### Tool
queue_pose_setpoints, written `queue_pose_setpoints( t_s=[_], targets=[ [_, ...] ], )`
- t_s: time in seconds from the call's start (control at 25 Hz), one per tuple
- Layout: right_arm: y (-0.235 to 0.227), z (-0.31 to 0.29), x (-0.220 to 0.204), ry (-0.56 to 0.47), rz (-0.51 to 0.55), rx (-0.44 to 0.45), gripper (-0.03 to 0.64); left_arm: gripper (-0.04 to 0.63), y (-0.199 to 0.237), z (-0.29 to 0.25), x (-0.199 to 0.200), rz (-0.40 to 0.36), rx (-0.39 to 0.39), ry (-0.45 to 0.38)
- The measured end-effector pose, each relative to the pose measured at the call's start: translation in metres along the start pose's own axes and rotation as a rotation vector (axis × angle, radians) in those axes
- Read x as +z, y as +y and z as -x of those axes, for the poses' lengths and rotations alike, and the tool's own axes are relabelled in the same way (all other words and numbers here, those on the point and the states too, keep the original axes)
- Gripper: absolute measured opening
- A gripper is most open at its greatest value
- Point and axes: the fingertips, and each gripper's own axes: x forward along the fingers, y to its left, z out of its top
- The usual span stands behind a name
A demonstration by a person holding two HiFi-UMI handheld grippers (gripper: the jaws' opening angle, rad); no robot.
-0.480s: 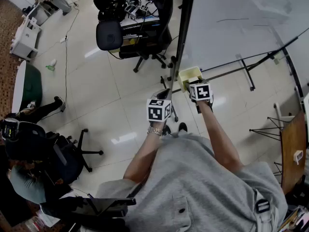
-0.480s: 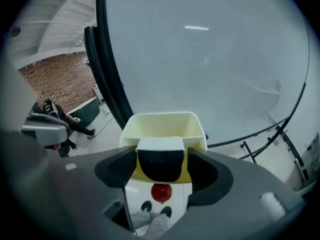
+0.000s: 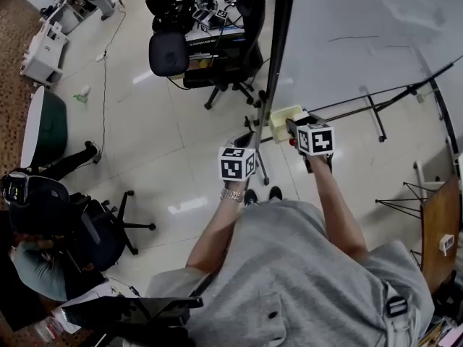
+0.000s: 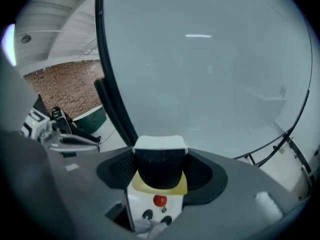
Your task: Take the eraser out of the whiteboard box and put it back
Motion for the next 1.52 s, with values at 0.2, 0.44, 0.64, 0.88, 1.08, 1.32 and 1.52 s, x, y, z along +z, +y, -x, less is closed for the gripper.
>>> queue_pose_setpoints(
  t_s=[0.2,0.44,0.64,0.88,1.08,1.32,1.52],
  targets=[
    [-0.007,0.015,0.059,-0.116,-0.019,0.018,0.278,0.003,0.005,0.003,0.002,0.01,0.019,-0.013],
    [-0.005,-0.015,0.037,-0.093,-0.059,0.021,0.278,0.003,0.012,0.012,-0.001,0.029,0.041,-0.018],
    [-0.003,-0.019,0.048,-0.187,-0.065,0.022,0.278,0.003,0.013,0.016,-0.006,0.036,0.049,-0.02],
    [-0.002,-0.044,0.01,-0.059,-0.057,0.032,0.278,0.003,0.013,0.019,-0.009,0.039,0.057,-0.018],
    [0.003,-0.066,-0.014,0.041,-0.035,0.062,0.278,0.003,0.014,0.019,-0.012,0.045,0.06,-0.012],
    [0.004,-0.071,-0.015,0.071,0.022,0.049,0.28,0.003,0.006,0.018,-0.014,0.034,0.051,-0.004],
    [0.005,-0.062,-0.012,0.036,0.019,0.058,0.287,0.003,0.0,0.016,-0.017,0.016,0.059,0.021]
  ],
)
